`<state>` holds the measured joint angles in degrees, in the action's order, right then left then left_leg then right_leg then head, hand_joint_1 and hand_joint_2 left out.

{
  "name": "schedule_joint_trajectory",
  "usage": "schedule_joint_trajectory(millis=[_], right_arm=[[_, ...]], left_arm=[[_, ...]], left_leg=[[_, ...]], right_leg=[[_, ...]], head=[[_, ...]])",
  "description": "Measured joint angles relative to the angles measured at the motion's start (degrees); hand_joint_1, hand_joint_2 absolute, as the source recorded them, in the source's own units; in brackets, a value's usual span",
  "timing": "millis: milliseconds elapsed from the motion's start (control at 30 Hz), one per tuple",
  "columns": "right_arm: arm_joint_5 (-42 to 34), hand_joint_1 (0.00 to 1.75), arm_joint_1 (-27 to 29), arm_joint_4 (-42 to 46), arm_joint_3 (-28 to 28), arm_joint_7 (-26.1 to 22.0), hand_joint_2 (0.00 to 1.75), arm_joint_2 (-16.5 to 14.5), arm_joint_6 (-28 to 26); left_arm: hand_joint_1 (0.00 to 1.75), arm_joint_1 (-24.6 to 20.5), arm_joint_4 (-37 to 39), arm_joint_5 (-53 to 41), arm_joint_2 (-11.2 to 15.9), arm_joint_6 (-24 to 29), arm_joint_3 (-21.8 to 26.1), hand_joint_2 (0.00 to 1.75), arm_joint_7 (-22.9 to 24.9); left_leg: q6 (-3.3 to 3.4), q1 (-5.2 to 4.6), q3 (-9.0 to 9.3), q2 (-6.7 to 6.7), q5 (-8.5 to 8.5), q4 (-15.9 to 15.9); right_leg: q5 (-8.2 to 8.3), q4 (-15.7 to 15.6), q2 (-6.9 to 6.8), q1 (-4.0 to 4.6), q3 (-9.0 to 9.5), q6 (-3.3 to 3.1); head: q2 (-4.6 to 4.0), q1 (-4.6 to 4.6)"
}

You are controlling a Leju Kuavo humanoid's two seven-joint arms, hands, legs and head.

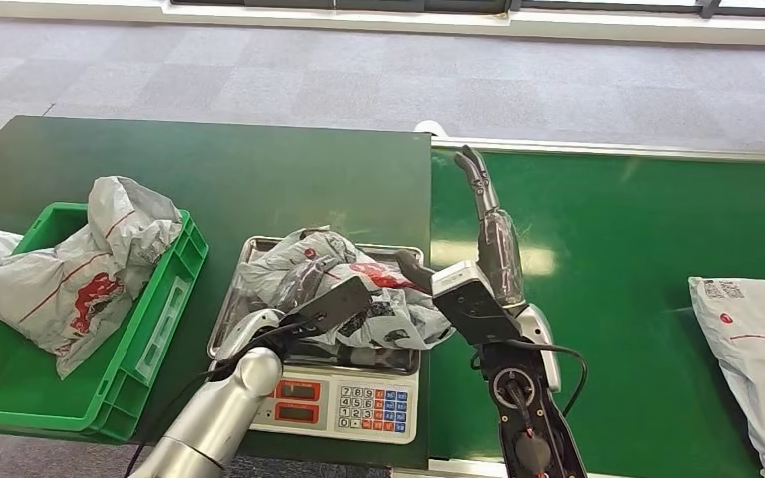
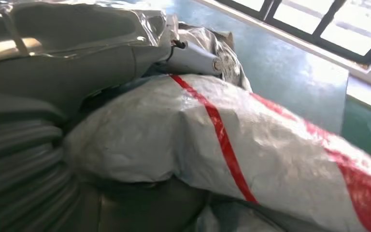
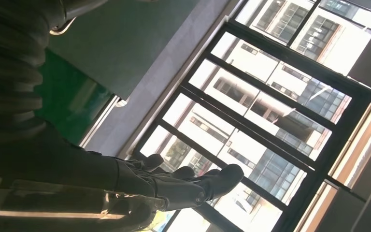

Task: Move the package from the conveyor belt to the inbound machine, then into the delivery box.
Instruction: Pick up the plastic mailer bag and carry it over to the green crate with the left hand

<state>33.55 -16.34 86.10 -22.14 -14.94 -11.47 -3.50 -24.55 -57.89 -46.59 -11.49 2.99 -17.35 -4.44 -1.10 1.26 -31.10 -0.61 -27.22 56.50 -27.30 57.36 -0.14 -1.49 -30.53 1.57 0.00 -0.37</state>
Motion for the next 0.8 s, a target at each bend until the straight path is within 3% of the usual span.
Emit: schedule_joint_trajectory(millis=[133,367,567,800], right_arm=[[-0.45,0.0,0.01,0.24,0.01,0.26,1.75,0.04,-0.66],[-0.86,0.0,0.02,0.24,0.03,0.54,1.75,0.13,-1.45],[-1.26,0.0,0.06,0.19,0.02,0.51,1.75,0.28,-2.47],[-1.43,0.0,1.5,-0.07,0.08,0.22,1.75,1.04,-4.97]], left_arm=[[1.75,2.65,-3.88,10.77,0.09,0.86,1.38,1.75,-5.77],[1.75,6.96,-13.87,21.06,1.0,6.2,3.01,1.75,-10.35],[1.75,10.72,-24.33,28.91,1.64,15.1,5.07,1.75,-19.38],[1.75,16.97,-40.56,26.4,3.36,29.31,7.18,1.75,-24.53]], left_leg=[[0.0,0.0,-0.36,0.02,0.02,0.01],[-0.01,0.02,-1.1,0.04,0.02,0.02],[-0.01,0.02,-1.36,0.06,0.02,0.02],[-0.05,0.02,-1.41,0.08,-0.01,0.01]], right_leg=[[0.03,0.03,0.04,0.0,-0.4,0.0],[0.05,0.05,0.11,0.01,-1.18,-0.01],[0.04,0.06,0.12,0.02,-1.42,-0.01],[0.01,0.05,0.12,0.02,-1.49,-0.01]], head=[[0.0,0.0],[0.0,-0.01],[0.0,0.0],[0.0,-0.01]])
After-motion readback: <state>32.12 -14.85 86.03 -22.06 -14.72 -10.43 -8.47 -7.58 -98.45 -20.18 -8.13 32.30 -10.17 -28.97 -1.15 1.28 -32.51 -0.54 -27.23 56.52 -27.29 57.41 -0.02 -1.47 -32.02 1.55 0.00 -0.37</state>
